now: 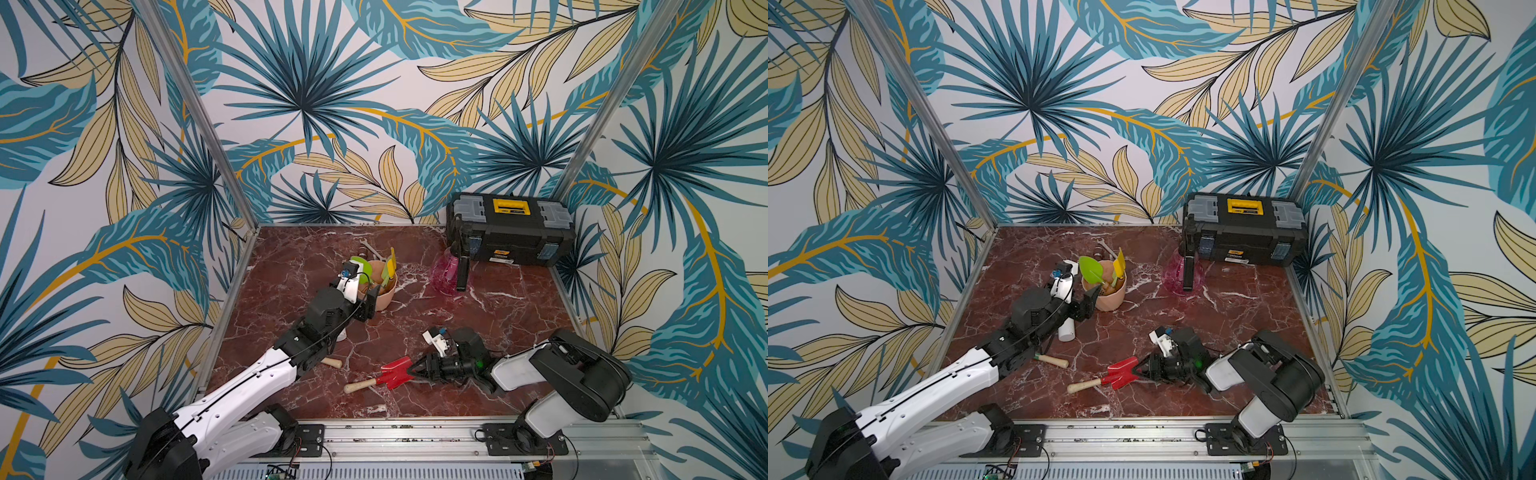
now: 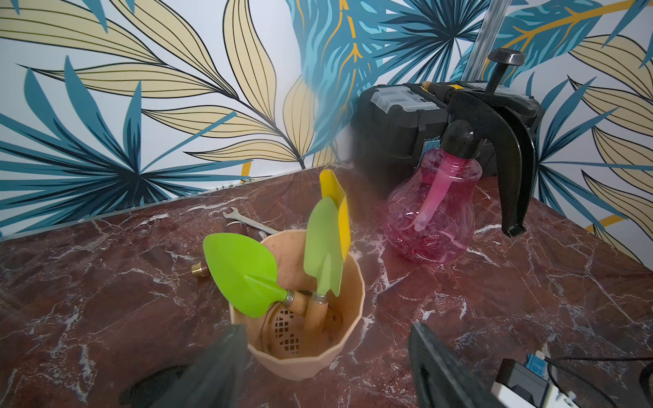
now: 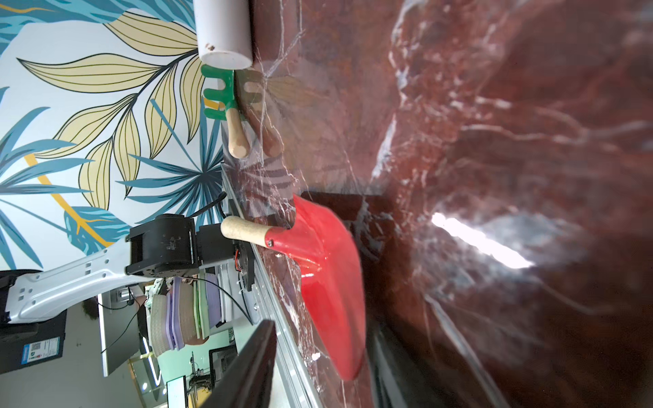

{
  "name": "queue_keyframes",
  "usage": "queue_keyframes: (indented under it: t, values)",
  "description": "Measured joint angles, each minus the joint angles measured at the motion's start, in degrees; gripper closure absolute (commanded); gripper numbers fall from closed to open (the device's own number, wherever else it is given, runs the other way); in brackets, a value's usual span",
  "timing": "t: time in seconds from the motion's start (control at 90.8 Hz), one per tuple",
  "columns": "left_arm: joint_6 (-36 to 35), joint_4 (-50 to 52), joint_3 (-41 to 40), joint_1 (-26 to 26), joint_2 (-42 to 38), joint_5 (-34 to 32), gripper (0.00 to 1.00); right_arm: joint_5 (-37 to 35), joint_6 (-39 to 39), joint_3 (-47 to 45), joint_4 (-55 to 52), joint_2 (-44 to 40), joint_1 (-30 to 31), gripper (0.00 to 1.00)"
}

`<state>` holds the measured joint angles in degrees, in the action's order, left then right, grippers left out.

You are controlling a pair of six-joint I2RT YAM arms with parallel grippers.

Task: Organize the gardening tools
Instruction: Pick up the gardening tool from the center of the board.

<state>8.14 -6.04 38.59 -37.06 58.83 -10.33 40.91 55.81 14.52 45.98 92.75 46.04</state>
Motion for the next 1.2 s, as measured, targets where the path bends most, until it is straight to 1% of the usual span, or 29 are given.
queue_keyframes:
  t: [0.066,0.165,0.22,0.308,0.474,0.661,0.793,0.914,1.09,1.2]
  values:
    - [-0.02,0.07,-0.07,-0.02,-0.39,-0.2,0.23,0.76,0.44,0.02,2.62,1.97,-0.11,0.62]
    - [-0.02,0.33,-0.37,-0.02,-1.29,-0.63,0.21,1.27,1.27,0.04,5.57,4.31,-0.22,0.71]
    - [-0.02,0.46,-0.52,-0.02,-1.68,-0.87,0.18,1.42,1.86,0.04,6.43,5.22,-0.28,0.75]
    - [-0.2,0.74,-0.7,-0.02,-2.23,-1.22,0.18,1.4,2.32,0.07,6.91,5.97,-0.31,0.81]
    - [-0.24,0.96,-0.9,-0.13,-2.64,-1.29,0.17,0.94,1.86,0.15,4.76,5.38,-0.31,0.89]
    - [-0.26,1.01,-1.18,-0.13,-2.64,-1.42,0.17,0.63,0.7,1.66,1.03,1.44,-0.26,1.0]
    - [-0.28,1.2,-1.27,-0.13,-2.67,-1.66,0.17,-0.44,-0.48,3.04,-3.78,-1.51,-0.31,1.0]
    - [-0.48,1.46,-1.27,-0.13,-2.84,-2.1,0.15,-1.84,-2.58,5.6,-11.74,-6.27,-0.31,1.0]
    - [-0.94,2.08,-1.29,-0.13,-4.61,-2.56,0.14,-6.78,-8.83,13.73,-26.88,-15.21,-0.33,1.0]
    - [-1.11,2.1,-1.29,-0.13,-5.66,-2.73,0.14,-10.19,-13.51,19.37,-35.82,-18.08,-0.31,1.0]
